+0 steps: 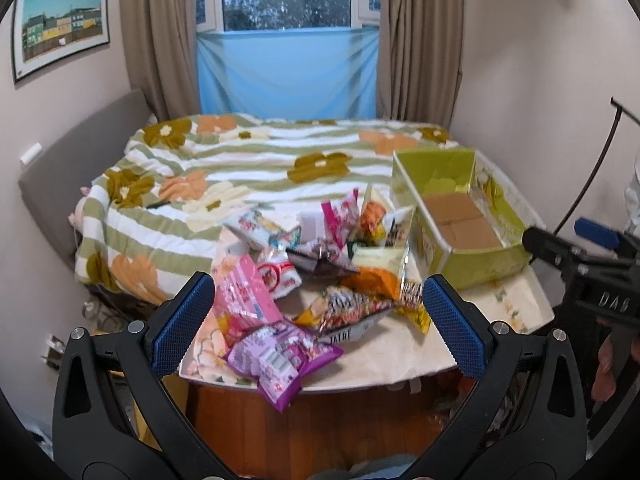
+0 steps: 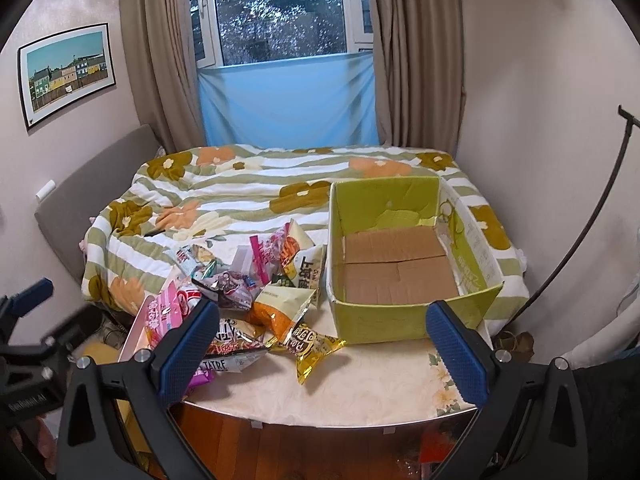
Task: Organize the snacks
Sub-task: 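Grasp the purple snack bag with the left tool while the right tool grasps the TATRE chips bag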
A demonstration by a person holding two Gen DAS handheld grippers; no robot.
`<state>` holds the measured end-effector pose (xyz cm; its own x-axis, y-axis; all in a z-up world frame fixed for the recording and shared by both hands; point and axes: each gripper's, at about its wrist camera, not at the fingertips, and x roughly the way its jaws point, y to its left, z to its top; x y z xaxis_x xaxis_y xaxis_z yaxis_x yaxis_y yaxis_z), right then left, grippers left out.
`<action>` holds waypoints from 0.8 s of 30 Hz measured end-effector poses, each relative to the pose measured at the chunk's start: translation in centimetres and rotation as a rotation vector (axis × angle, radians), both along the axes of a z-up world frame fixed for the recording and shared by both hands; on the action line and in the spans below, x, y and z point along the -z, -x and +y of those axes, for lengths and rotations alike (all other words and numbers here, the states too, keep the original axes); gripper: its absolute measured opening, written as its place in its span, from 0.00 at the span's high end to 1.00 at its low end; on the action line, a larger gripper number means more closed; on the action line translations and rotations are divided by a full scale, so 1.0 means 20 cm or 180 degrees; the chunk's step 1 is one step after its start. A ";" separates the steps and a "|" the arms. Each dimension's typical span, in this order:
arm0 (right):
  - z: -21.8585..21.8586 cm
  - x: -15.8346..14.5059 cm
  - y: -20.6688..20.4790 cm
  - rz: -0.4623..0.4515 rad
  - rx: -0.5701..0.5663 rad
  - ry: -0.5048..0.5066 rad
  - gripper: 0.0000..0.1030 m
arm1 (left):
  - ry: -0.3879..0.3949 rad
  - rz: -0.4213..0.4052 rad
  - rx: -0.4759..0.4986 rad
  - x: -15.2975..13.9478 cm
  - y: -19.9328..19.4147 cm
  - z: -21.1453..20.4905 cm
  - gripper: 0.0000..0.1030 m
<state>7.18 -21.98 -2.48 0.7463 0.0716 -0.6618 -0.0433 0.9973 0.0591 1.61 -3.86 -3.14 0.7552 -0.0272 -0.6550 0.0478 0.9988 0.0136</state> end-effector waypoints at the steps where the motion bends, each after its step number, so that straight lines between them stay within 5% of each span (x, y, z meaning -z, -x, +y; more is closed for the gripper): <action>1: 0.00 0.01 -0.01 0.0025 -0.0029 -0.0007 0.00 | -0.0019 0.0036 -0.0007 0.02 0.00 -0.01 0.00; 12: 0.09 0.37 -0.17 0.0478 -0.0527 -0.0025 0.00 | -0.0455 0.0648 -0.0026 0.53 -0.04 0.01 0.00; 17: 0.16 0.55 -0.21 0.0627 -0.0772 0.0004 0.00 | -0.0880 0.0794 0.0094 0.77 -0.10 0.03 0.00; 24: 0.32 0.73 -0.28 0.0762 -0.1033 0.0245 0.00 | -0.1105 0.0933 0.0243 0.97 -0.21 0.10 0.00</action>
<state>12.77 -15.59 -17.10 0.5174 0.2216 -0.8266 -0.3506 0.9360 0.0315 5.88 -1.89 -22.57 0.5410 0.1832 -0.8208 0.1727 0.9310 0.3216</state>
